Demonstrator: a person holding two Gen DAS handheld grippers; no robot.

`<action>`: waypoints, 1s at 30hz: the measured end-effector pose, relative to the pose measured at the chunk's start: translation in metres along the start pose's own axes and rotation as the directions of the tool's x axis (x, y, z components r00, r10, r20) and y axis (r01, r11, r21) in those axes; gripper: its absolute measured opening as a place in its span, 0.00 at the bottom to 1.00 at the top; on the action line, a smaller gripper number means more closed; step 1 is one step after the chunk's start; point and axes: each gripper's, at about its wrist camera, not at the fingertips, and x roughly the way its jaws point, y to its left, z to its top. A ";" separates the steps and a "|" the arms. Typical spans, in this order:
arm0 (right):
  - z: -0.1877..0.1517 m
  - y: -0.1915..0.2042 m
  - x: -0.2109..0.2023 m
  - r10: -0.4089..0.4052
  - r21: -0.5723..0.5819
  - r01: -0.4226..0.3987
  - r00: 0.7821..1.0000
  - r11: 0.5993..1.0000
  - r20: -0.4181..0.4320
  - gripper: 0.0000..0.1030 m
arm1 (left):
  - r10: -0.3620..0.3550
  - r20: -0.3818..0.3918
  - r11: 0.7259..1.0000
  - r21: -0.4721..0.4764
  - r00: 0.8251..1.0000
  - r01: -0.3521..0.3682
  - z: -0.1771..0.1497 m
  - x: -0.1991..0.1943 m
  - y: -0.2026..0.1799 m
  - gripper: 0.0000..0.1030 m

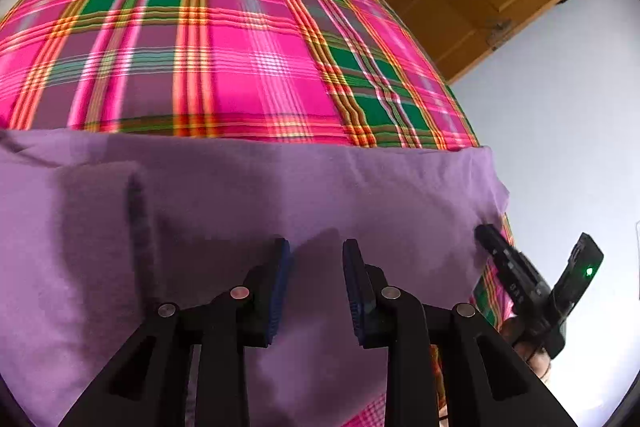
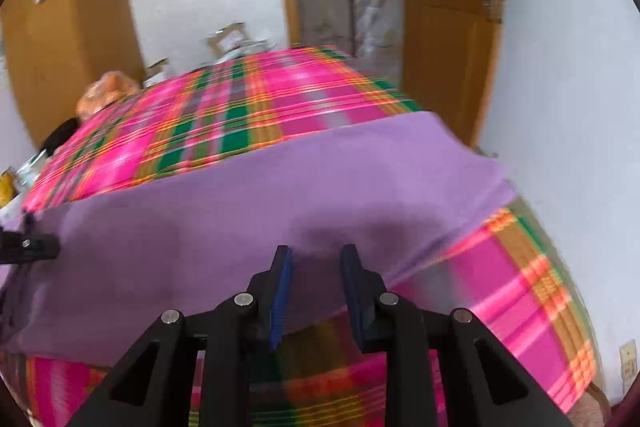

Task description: Fold clothes

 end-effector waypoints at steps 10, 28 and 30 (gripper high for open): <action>0.019 -0.056 0.013 -0.156 0.037 0.156 0.988 0.987 -0.025 0.32 | -0.013 0.013 1.000 0.007 1.000 0.013 0.019 0.025 -0.022 0.35; 0.051 -0.116 0.030 -0.116 0.232 0.120 0.993 0.965 -0.032 0.32 | -0.056 0.043 0.998 0.012 0.998 0.056 0.024 0.034 -0.026 0.40; 0.053 -0.114 0.033 -0.112 0.210 0.118 0.993 0.971 -0.040 0.26 | -0.060 0.042 0.998 0.009 0.997 0.060 0.025 0.034 -0.025 0.40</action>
